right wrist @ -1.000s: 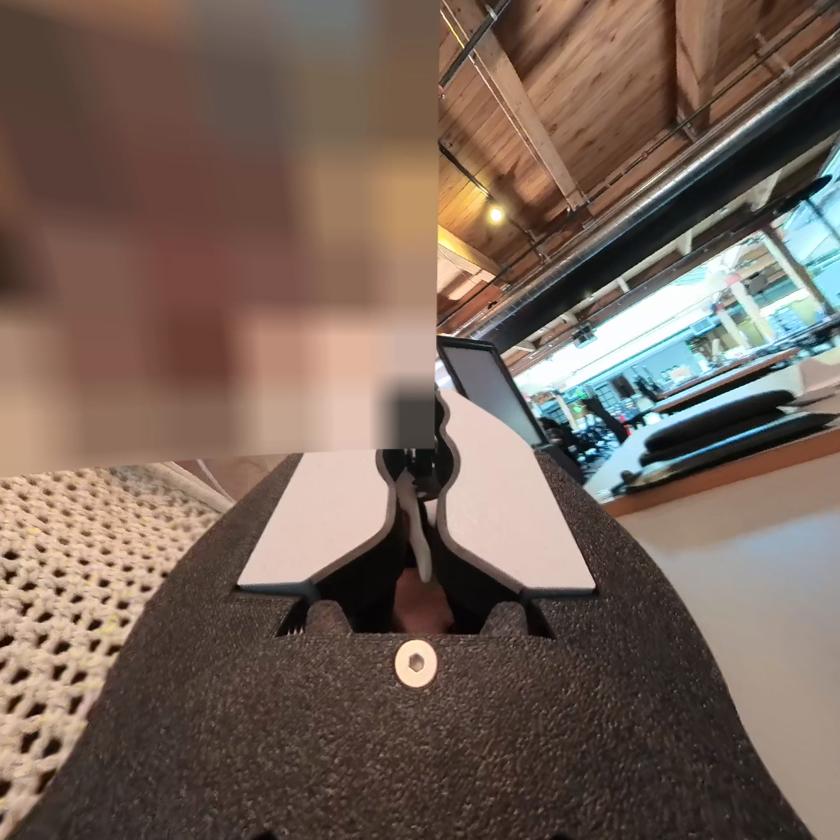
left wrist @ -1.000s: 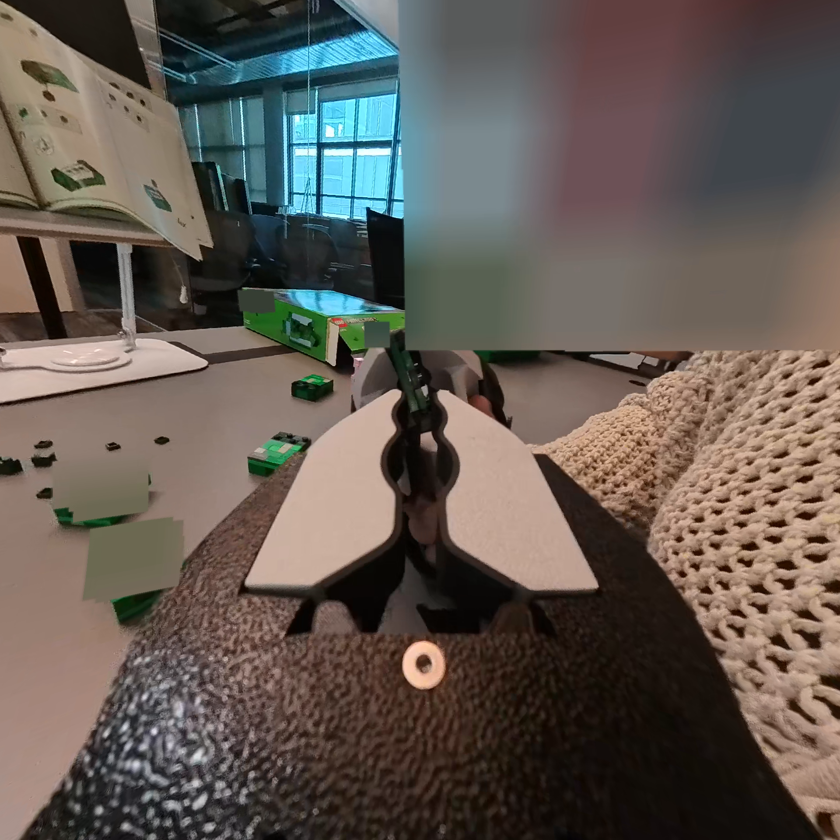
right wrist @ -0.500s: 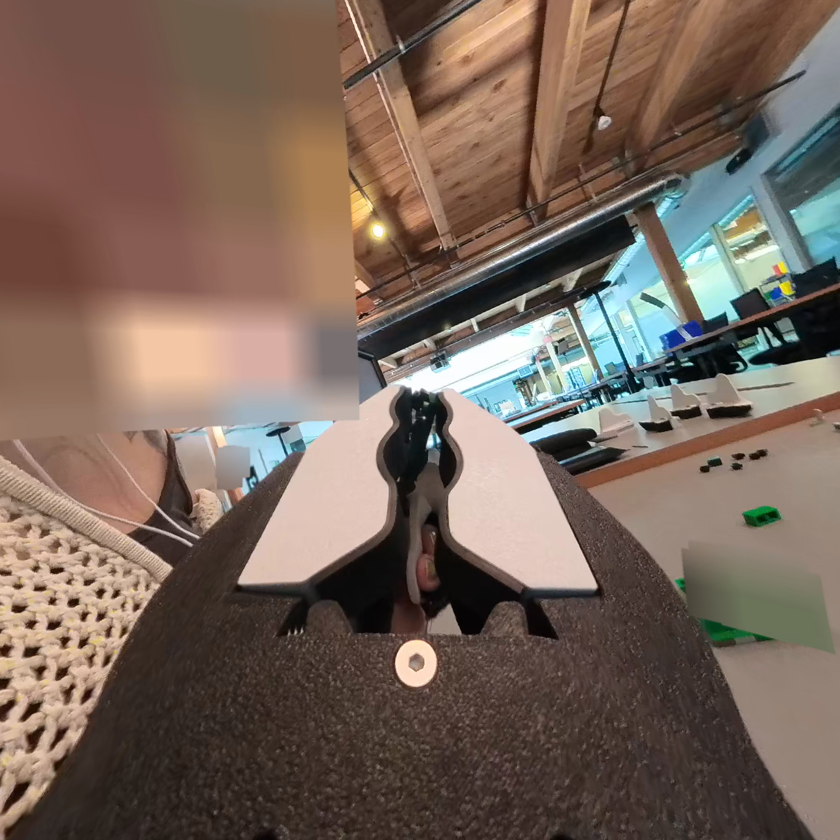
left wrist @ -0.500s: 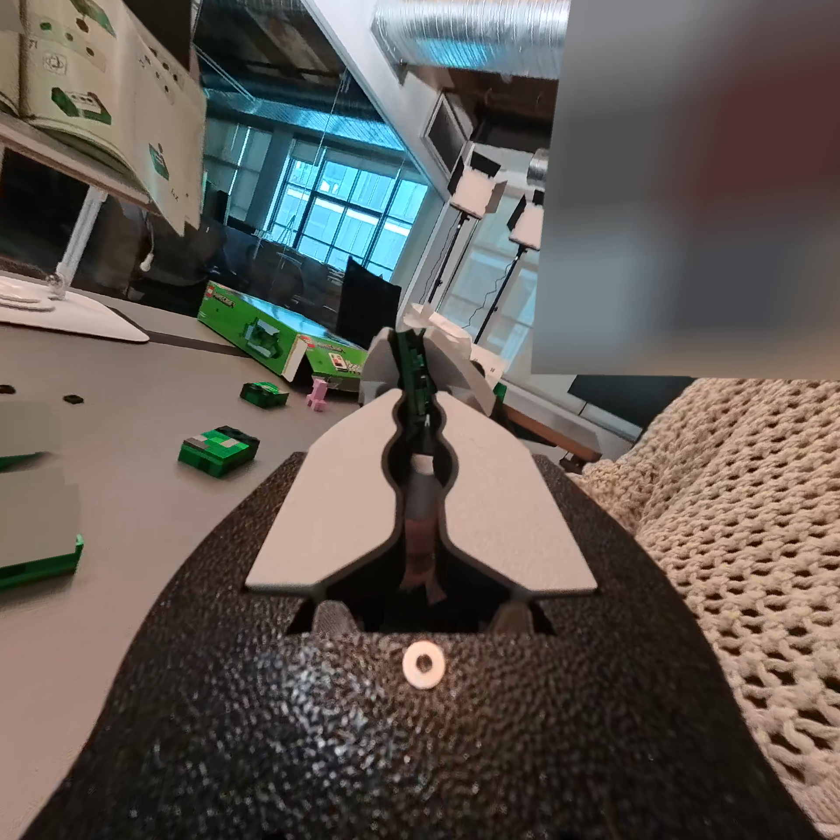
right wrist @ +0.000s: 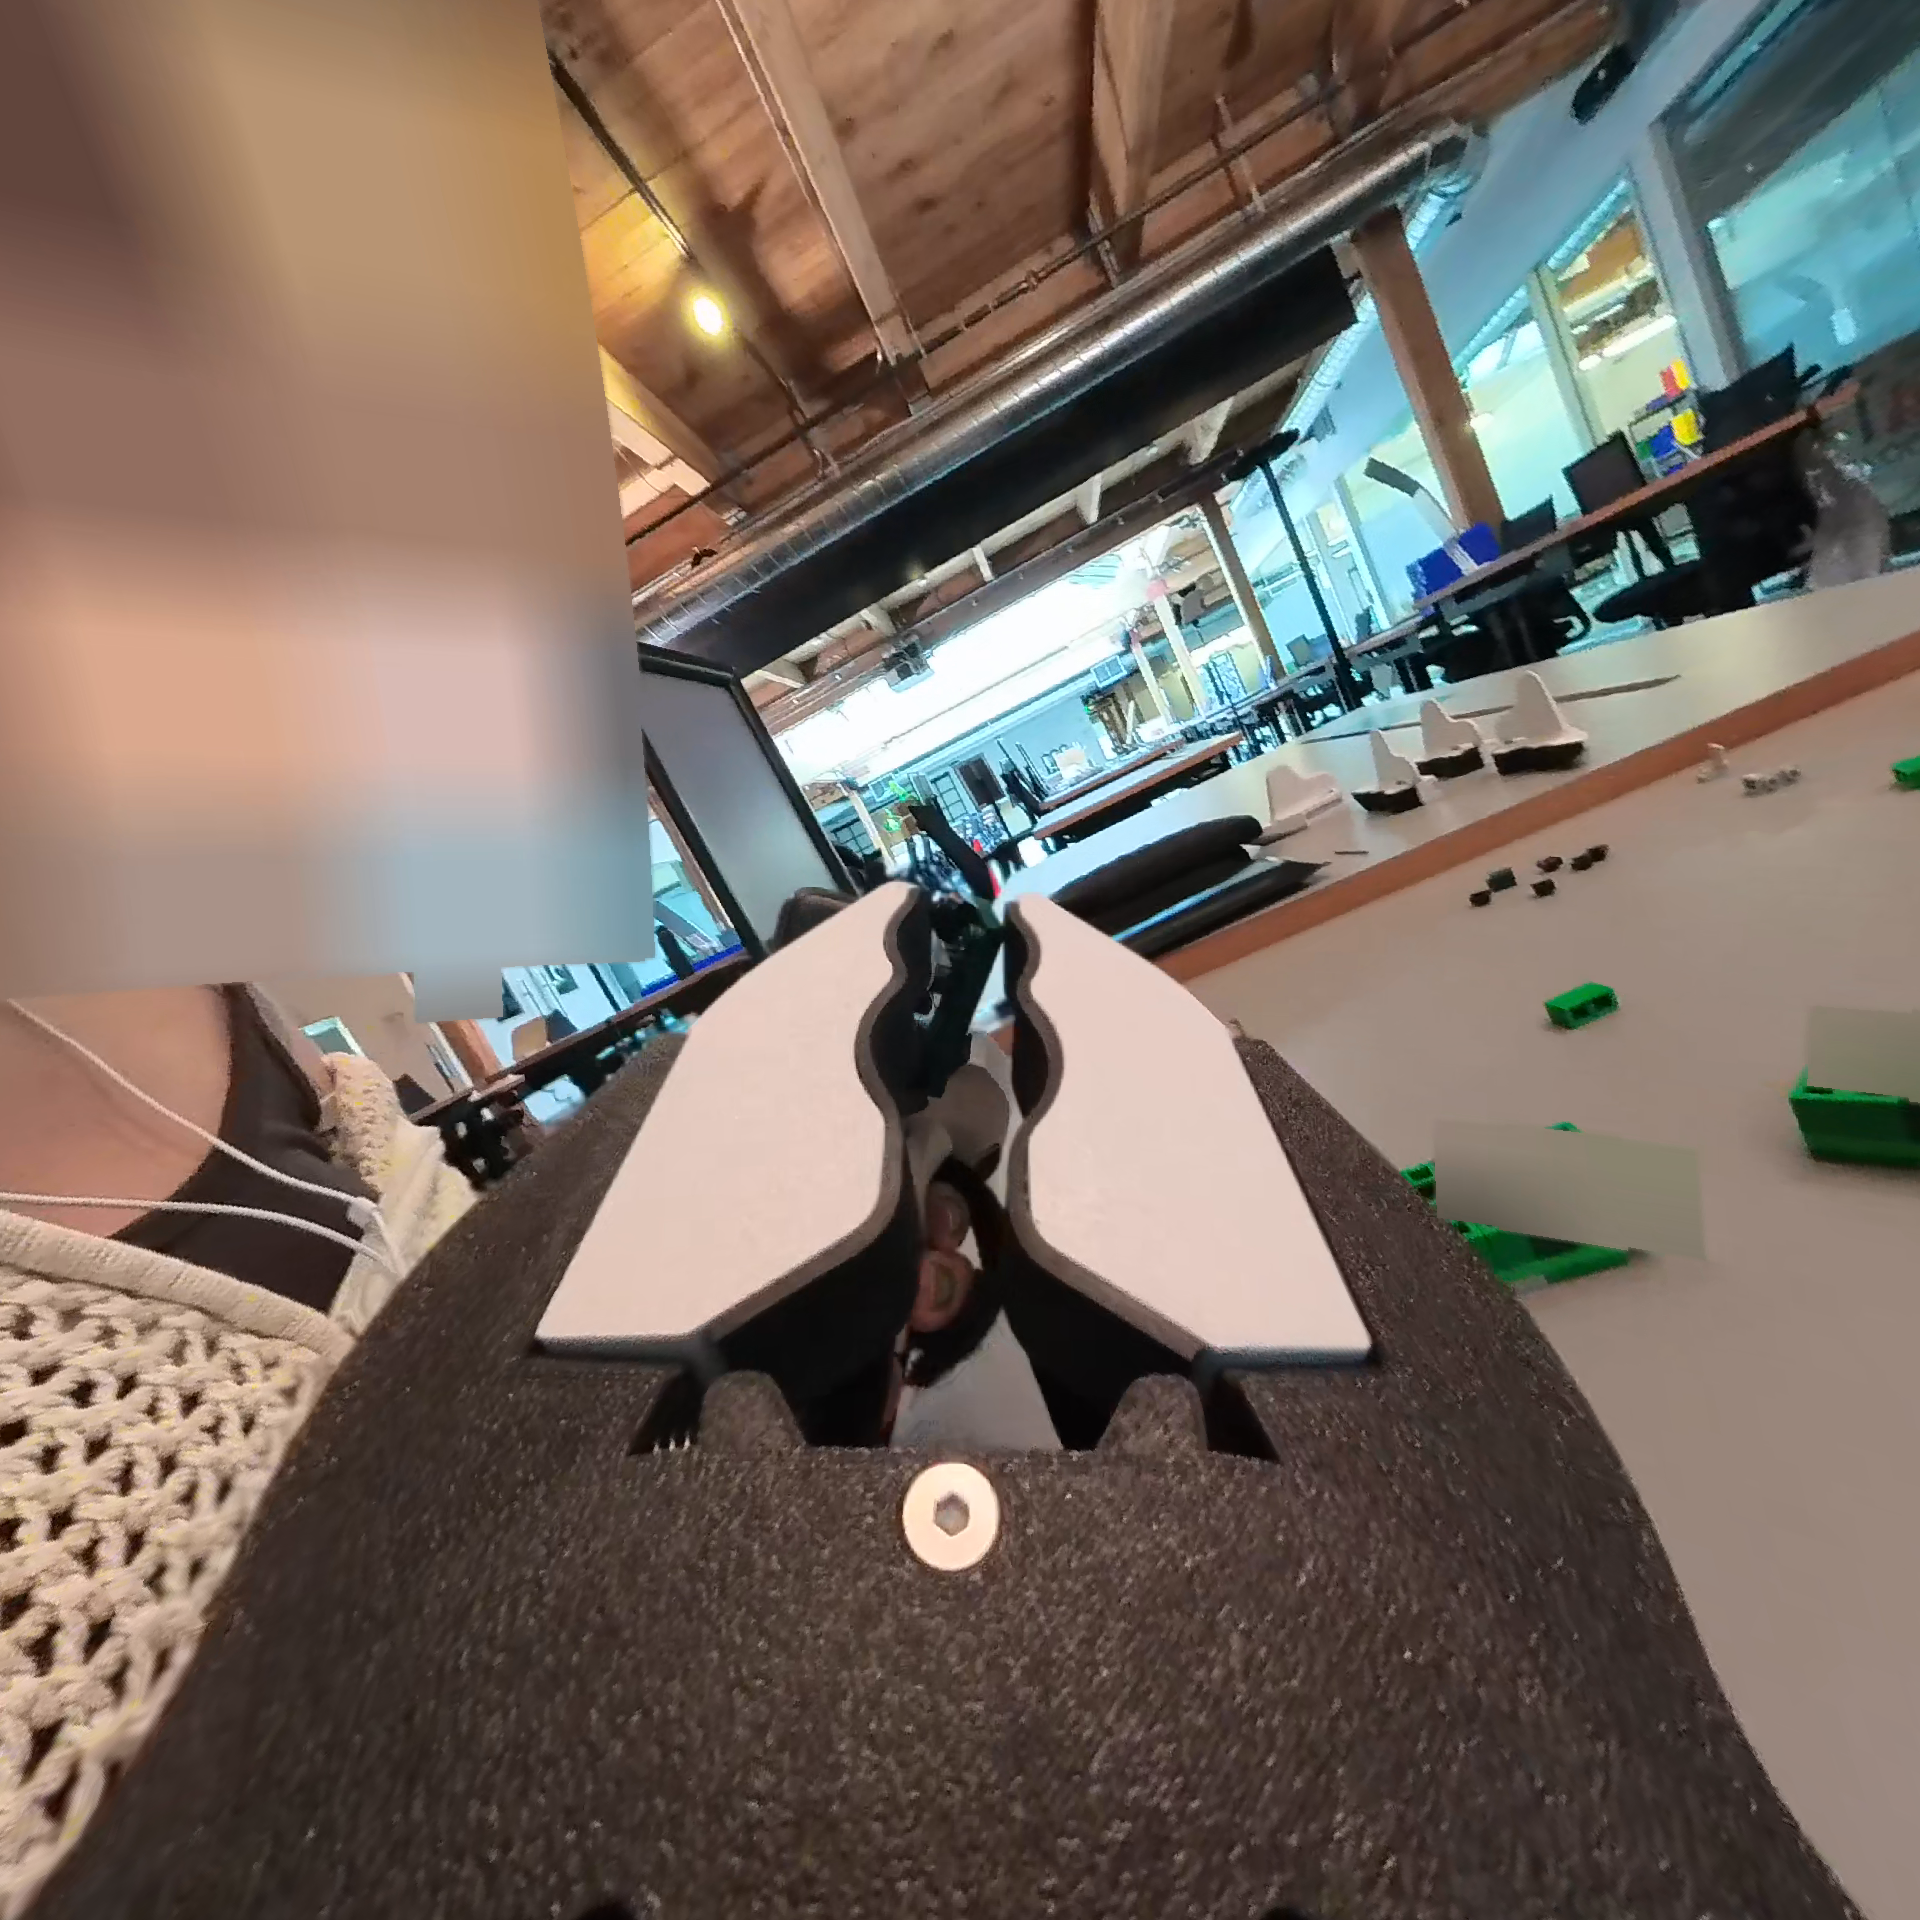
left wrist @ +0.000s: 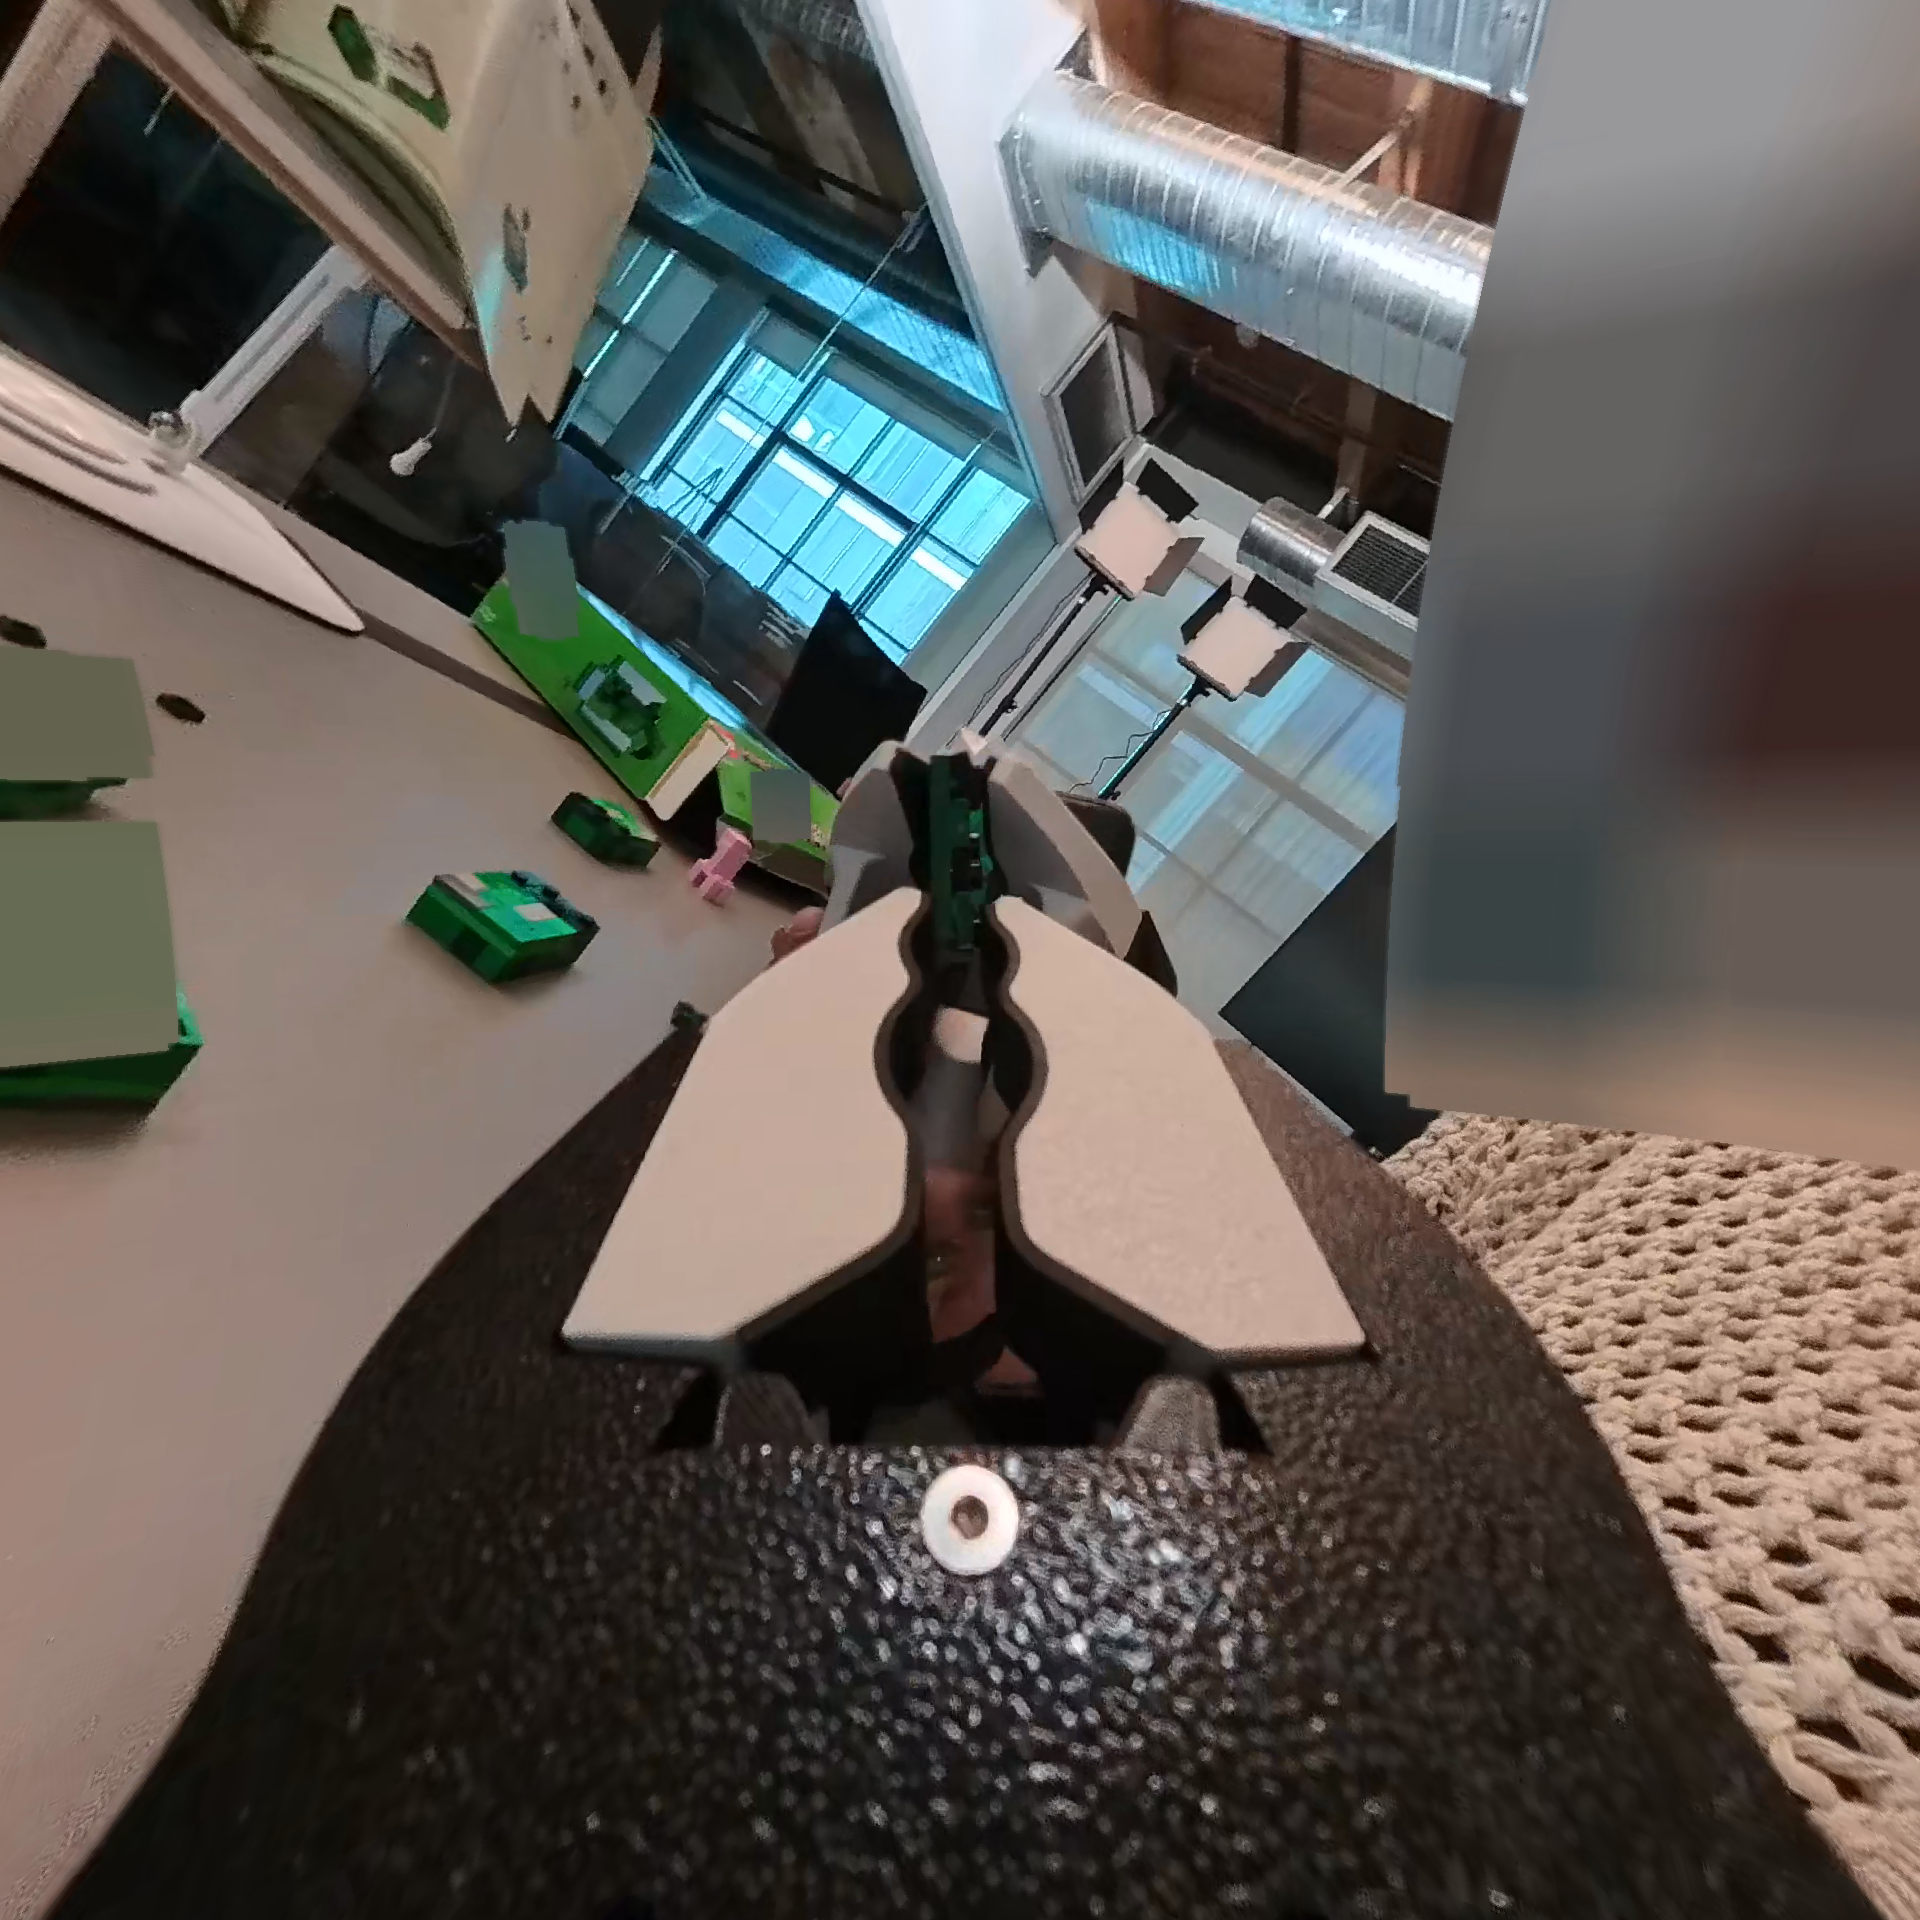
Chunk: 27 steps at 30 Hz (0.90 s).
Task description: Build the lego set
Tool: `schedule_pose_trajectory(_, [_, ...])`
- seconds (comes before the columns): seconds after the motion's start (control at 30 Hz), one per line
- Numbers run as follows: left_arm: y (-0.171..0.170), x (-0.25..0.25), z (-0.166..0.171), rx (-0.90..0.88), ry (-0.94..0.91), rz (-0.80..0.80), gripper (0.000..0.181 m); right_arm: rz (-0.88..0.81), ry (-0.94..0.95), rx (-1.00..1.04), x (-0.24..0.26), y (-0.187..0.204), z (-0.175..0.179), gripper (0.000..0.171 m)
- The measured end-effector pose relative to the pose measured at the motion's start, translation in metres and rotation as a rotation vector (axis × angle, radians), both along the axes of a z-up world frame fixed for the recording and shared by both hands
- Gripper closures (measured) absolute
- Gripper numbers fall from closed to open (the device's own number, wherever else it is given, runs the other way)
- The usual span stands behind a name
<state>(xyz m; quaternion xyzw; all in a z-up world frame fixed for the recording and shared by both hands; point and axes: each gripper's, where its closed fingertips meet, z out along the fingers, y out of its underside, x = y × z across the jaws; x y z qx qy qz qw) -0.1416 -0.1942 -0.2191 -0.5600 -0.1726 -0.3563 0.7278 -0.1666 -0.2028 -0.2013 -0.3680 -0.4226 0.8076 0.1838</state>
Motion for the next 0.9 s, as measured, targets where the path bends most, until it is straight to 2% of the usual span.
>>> schedule_pose_trajectory(0.27, [0.001,-0.006,-0.007,-0.034,-0.083,-0.011,0.174,-0.033,0.003,0.058,-0.001,0.004,-0.003,0.147])
schedule_pose_trajectory(0.4, [0.002,-0.008,-0.010,-0.055,-0.119,-0.022,0.174,-0.043,0.001,0.246,0.000,0.006,-0.008,0.133])
schedule_pose_trajectory(0.5, [0.004,-0.006,-0.013,-0.074,-0.122,-0.040,0.174,-0.029,0.007,0.411,0.003,0.007,-0.012,0.132])
schedule_pose_trajectory(0.63, [0.005,-0.005,-0.015,-0.088,-0.121,-0.050,0.174,0.006,0.038,0.528,0.010,0.004,-0.011,0.132])
schedule_pose_trajectory(0.9, [0.007,-0.004,-0.016,-0.095,-0.121,-0.059,0.174,-0.003,0.046,0.619,0.013,0.002,-0.012,0.131])
